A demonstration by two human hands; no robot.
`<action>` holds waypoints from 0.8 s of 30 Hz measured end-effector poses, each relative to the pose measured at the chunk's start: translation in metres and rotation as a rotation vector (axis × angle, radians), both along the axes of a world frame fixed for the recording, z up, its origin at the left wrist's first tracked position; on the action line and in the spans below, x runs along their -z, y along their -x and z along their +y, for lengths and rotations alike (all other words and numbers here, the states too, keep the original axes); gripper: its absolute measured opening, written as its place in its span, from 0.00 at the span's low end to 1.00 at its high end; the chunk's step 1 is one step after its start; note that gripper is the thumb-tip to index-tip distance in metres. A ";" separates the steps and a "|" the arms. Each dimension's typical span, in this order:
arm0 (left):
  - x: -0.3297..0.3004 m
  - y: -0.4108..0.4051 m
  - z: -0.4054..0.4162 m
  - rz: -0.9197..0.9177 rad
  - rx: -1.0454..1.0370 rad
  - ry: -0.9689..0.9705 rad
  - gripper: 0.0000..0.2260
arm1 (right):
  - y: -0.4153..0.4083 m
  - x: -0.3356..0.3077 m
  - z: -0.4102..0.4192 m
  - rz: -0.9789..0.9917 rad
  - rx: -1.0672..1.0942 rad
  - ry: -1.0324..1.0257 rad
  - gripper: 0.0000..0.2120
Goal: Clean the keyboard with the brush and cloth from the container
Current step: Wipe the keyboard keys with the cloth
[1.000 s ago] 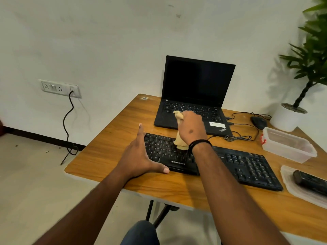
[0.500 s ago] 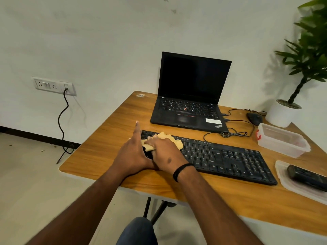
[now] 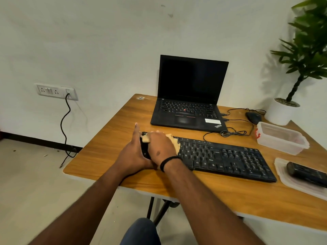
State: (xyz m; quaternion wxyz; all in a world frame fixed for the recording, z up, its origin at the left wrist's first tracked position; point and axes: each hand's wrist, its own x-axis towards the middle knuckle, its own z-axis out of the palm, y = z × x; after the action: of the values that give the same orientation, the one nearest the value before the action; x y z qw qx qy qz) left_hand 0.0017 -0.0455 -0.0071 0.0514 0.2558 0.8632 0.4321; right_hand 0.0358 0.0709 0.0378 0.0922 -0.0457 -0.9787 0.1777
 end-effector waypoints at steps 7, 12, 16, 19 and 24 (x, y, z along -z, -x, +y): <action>0.009 0.006 -0.002 0.033 -0.007 -0.015 0.65 | -0.024 0.004 0.006 -0.115 -0.228 0.086 0.19; 0.005 0.004 -0.001 0.012 0.012 0.001 0.73 | -0.042 -0.018 0.028 -0.202 -0.319 0.171 0.12; 0.000 -0.001 -0.001 -0.024 -0.009 -0.005 0.75 | -0.041 -0.040 0.051 -0.081 -0.150 0.283 0.11; -0.001 -0.003 0.001 -0.013 -0.013 0.017 0.74 | -0.025 -0.031 0.064 0.214 0.242 0.073 0.09; -0.002 -0.006 0.003 0.025 -0.032 0.064 0.74 | -0.017 0.000 0.050 0.082 0.155 -0.036 0.14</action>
State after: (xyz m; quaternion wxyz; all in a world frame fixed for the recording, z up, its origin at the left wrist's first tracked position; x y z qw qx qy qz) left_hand 0.0078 -0.0428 -0.0051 0.0418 0.2456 0.8811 0.4021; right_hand 0.0530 0.1209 0.0381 0.1465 -0.1122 -0.9707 0.1541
